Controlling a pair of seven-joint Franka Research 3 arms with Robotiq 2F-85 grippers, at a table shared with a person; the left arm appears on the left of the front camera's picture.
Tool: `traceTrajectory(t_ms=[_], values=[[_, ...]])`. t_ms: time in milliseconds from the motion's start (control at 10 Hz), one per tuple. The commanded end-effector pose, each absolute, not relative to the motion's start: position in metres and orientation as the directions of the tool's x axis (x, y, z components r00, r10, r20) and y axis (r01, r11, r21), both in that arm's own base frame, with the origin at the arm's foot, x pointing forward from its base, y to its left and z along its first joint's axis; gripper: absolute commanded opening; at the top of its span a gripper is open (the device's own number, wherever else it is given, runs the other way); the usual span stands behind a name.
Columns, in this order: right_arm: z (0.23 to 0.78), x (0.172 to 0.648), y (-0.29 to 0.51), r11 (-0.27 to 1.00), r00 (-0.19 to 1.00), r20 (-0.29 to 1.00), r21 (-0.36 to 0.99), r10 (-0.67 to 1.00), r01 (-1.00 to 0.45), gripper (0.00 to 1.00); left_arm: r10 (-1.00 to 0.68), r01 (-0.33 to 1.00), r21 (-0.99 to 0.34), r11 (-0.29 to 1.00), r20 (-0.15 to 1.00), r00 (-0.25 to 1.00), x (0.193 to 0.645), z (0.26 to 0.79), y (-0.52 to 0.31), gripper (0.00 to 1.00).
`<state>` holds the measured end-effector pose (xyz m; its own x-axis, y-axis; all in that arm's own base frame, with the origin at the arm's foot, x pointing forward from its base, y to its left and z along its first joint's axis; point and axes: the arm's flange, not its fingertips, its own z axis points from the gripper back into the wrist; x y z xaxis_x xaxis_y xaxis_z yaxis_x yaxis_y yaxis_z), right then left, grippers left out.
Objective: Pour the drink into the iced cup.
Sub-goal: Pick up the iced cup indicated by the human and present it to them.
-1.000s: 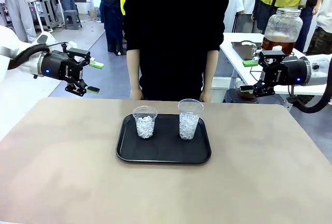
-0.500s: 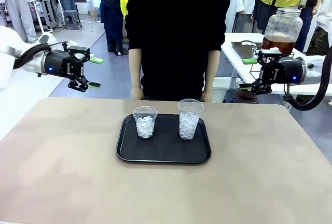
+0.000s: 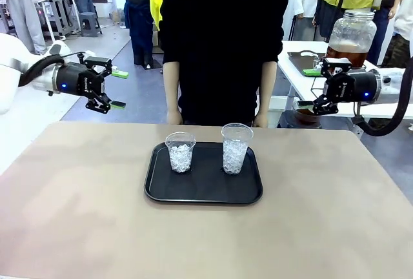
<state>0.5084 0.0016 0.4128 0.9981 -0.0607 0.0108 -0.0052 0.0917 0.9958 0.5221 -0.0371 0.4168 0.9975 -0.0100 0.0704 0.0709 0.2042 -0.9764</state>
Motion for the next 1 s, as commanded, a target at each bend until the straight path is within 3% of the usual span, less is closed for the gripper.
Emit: traceTrajectory(t_ms=[0, 900], values=[[0.4129, 0.5079, 0.0021, 0.098, 0.998, 0.024, 0.995, -0.054, -0.019, 1.0, -0.009, 0.073, -0.976, 0.205, 0.073, 0.997, 0.5222, 0.4176, -0.0375, 1.0], [0.4129, 0.5079, 0.0021, 0.098, 0.998, 0.024, 0.995, -0.054, -0.019, 1.0, -0.009, 0.073, -0.976, 0.205, 0.073, 0.997, 0.5222, 0.4176, -0.0375, 1.0]])
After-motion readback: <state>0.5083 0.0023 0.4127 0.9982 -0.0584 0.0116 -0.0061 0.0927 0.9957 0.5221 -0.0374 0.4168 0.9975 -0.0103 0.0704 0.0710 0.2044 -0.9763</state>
